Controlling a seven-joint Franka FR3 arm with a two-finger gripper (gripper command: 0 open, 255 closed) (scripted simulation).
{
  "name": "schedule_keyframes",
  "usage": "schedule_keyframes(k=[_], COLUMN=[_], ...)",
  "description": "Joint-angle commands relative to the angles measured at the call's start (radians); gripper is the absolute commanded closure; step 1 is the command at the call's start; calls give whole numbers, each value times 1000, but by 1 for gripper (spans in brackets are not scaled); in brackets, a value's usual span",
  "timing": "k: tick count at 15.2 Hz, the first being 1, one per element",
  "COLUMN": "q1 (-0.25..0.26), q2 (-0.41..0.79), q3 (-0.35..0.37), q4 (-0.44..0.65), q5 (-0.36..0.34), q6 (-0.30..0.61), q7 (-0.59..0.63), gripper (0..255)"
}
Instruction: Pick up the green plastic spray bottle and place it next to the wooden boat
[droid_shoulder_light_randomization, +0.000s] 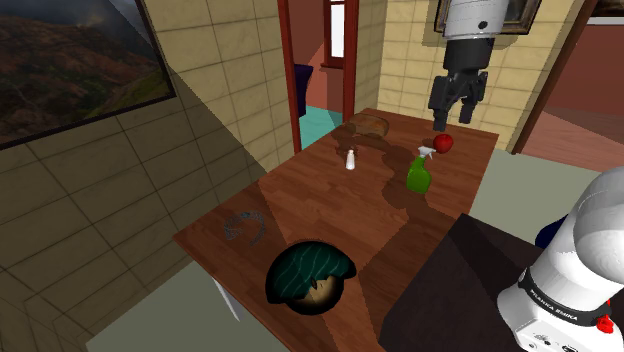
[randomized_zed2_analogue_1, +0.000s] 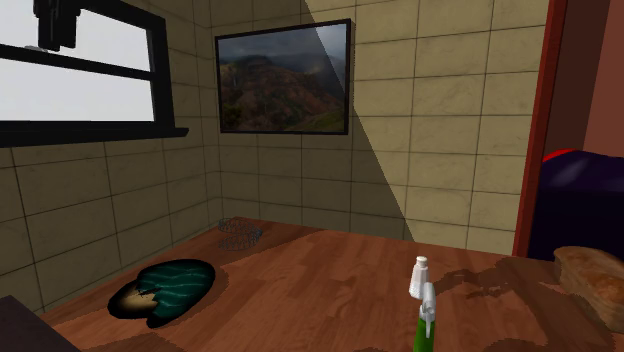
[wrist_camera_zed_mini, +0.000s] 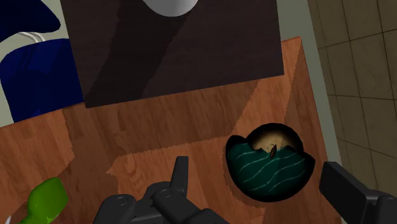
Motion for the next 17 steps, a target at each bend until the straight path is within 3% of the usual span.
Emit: schedule_keyframes(k=[1,9,17], q1=[0,-48,-85], q2=[0,88,268], q3=[0,-126,-258], q4=[0,-92,-99], q5=[0,-114,-188], q6=[0,195,410], q7=[0,-183,-360], gripper=[0,0,0])
